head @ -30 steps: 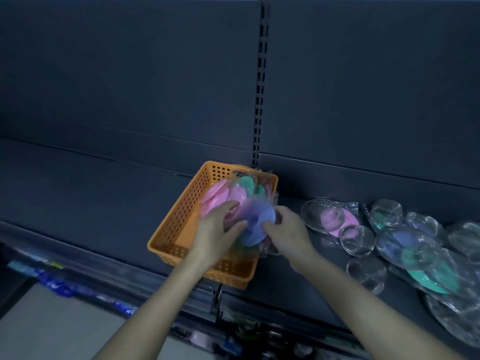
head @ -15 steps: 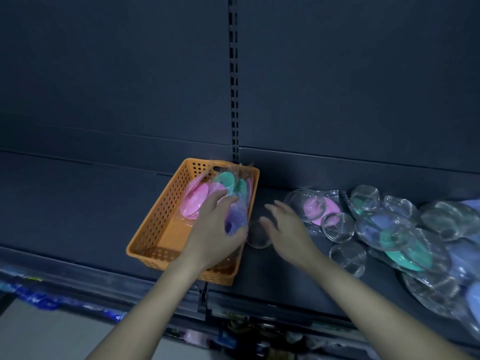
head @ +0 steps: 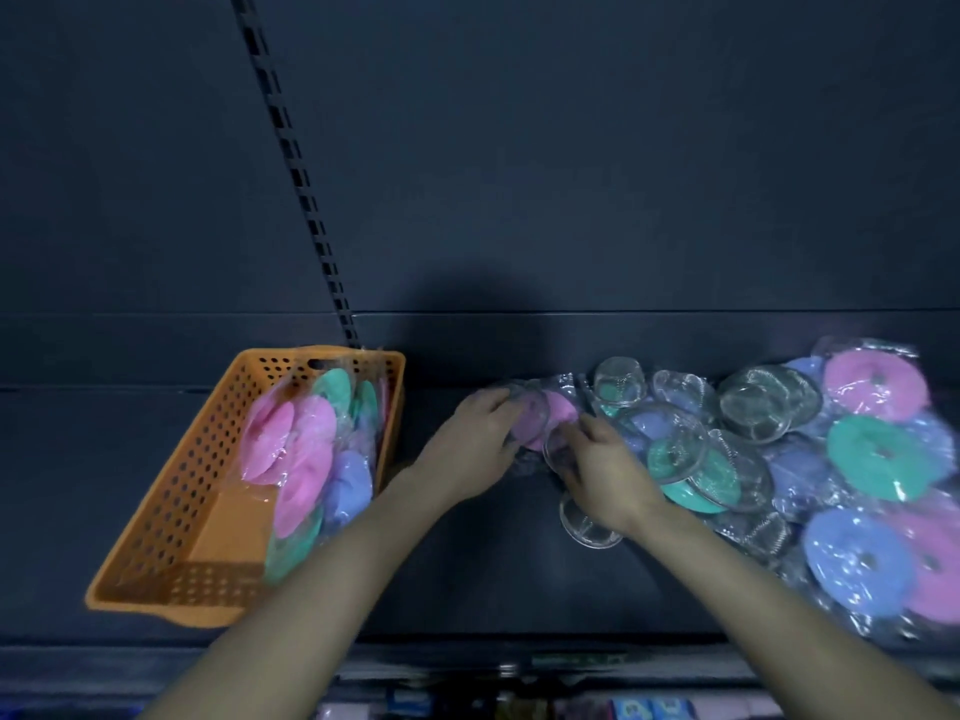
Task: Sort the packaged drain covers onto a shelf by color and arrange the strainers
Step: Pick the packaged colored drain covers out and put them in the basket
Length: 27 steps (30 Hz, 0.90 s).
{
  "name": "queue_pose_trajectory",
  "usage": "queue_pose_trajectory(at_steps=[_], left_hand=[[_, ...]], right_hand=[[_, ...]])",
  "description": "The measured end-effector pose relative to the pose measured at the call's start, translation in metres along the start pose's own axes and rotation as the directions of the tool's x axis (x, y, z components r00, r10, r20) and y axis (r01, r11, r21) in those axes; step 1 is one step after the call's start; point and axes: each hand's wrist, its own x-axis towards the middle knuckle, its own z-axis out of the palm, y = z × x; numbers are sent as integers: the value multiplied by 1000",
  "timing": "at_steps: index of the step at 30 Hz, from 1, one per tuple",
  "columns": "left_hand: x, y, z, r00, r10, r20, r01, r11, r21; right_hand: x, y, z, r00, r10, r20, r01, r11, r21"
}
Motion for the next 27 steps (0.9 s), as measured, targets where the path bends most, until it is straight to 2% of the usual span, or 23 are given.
queue_pose_trajectory(at_steps=[4,7,10,12,14,16,18,20,22,24,25,27], left_hand=[[34,-14,27,985,36,167,-66,981,181],[44,-22,38,969,-20,246,-52,957,285],[43,-26,40,982,-94,166,21,918,396],[42,-27,40,988,-124,90,72,894,443],[42,-27,40,992,-120,43,91,900,427],[46,-23,41,996,-77,33,61,938,342],[52,-13,42,994,-43,100,19,972,232],[59,-6,47,984,-57,168,32,989,147],[66,-2,52,967,-158,198,140,985,102],[72,-3,56,929,-294,224,280,955,94],[74,-4,57,905,-347,248,329,938,113],[75,-7,57,860,-421,289,393,907,153]], right_hand=[[0,5,2,1000,-26,14,26,1000,14],[-2,8,0,996,-62,67,63,998,-22],[-9,11,-1,989,-127,82,129,991,-23],[-12,15,-6,991,-132,16,132,991,-14],[-12,22,-11,987,-129,-100,127,992,-26],[-11,31,-18,969,-84,-231,83,996,-16],[-10,42,-24,938,-46,-344,47,999,-5],[-10,56,-27,916,-8,-401,-24,997,-74],[-10,70,-27,928,100,-359,-160,977,-142],[-13,79,-26,944,207,-257,-252,955,-158],[-15,81,-26,955,219,-201,-255,952,-171],[-19,80,-25,982,150,-115,-173,959,-223]])
